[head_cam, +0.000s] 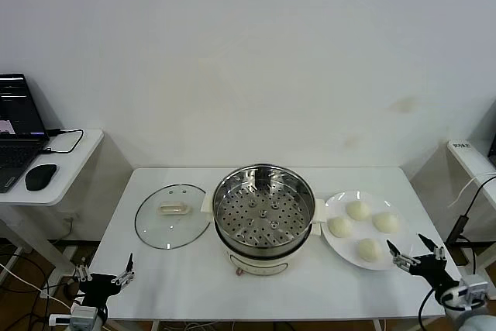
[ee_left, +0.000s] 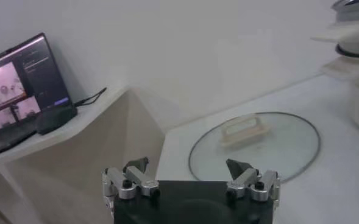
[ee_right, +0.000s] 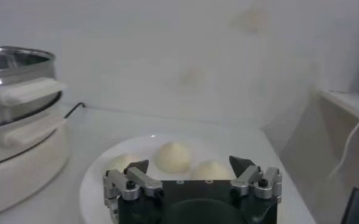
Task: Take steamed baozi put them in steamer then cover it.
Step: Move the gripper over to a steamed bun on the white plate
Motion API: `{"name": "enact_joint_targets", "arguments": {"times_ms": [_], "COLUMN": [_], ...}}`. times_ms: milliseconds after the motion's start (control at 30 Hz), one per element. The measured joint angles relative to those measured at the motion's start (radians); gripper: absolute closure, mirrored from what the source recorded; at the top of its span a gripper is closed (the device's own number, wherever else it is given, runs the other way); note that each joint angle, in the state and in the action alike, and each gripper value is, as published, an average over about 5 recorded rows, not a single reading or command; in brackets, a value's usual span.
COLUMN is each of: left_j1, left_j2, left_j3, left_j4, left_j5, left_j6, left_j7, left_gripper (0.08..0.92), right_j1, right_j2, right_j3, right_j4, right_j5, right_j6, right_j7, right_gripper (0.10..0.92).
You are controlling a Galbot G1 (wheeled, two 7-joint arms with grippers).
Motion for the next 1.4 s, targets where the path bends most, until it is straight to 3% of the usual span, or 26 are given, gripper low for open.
{"name": "enact_joint_targets", "arguments": {"times_ms": [233, 733, 1033, 1400], "left_j1": [0.004, 0.007, 0.015, 0.014], "left_j2": [-0.014, -0.039, -0.043, -0.059], "left_j3": [0.011, -0.017, -0.043, -0.055], "left_j4": [-0.02, -0.077, -0.107, -0.116], "left_j5": [0.027, 0.041, 0.042, 0.05], "left_j6": [-0.002, -0.001, 0.001, 0.004], "left_j7": [-0.001, -0.007, -0.002, 0.007], "left_gripper": [0.177, 0.177, 0.177, 0.177], "right_j1": [0.132, 0.775, 1.176, 1.378], "right_j2": [-0.119, -0.333, -0.288, -0.137], "right_j3": [-0.04, -0.488, -0.862, -1.072], "right_j4": [-0.062, -0.342, -0.535, -0.77], "right_j5": [-0.085, -0.477, -0.713, -0.94], "right_j6": [-0.049, -0.097, 0.011, 0.162], "right_j7": [-0.117, -0.695, -0.943, -1.053], "right_gripper": [0.203, 0.203, 0.203, 0.203]}}
